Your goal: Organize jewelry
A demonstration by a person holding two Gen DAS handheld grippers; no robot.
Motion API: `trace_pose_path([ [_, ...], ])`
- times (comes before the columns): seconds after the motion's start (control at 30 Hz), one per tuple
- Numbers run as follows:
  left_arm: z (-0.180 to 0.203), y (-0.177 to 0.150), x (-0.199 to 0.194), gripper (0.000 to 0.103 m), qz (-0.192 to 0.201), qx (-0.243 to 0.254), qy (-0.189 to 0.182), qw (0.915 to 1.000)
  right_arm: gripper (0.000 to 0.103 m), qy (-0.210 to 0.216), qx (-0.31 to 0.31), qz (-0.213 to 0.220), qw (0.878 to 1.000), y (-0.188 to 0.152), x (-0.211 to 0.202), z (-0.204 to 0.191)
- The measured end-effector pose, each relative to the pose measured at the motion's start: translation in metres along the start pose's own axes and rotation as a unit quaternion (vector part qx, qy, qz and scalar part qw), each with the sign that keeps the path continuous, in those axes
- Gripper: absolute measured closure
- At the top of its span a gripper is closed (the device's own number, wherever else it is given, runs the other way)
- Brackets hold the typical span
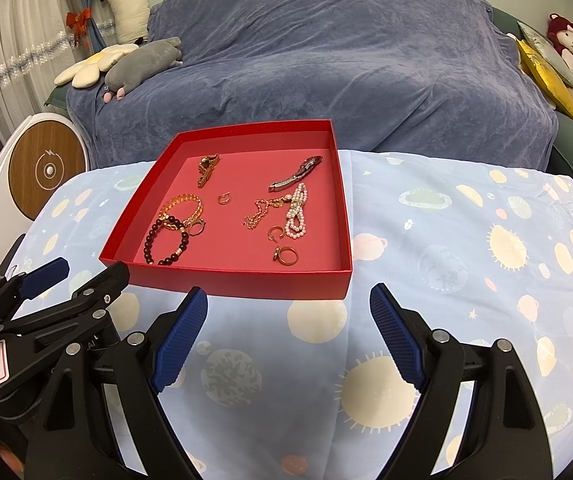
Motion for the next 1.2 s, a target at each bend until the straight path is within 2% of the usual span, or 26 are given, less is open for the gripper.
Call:
trace_pose_path([
  [0.17,-0.001,-0.001,0.001,0.03,-0.002,-0.004,0.004,1.0,0.01,-0.02,0.006,0.013,1.0,0.0,-0.004,0.011],
  [0.33,0.0,-0.001,0.001,0.026,0.0,0.002,0.019,0.9998,0.007,-0.026,0.011,0.016,0.999,-0.001,-0.004,0.017],
  [0.8,-0.002,-0.002,0.0,0.018,0.0,-0.003,0.026,0.9997,0.005,-0.03,0.02,0.021,0.999,0.0,-0.002,0.015],
  [1.2,-0.003,-0.002,0.0,0.018,0.006,0.001,0.031,0.9995,0.005,-0.029,0.022,0.018,0.999,-0.002,-0.001,0.014],
])
Point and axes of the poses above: each gripper's, at about its wrist camera, not at the fingertips, and x roughly the way its jaws point, z to its right, y to its top, the point moved 6 cm from there along x, roughly the way its jaws point, and after that the axes turned 2 degrees about -y, right-handed, at the moved point
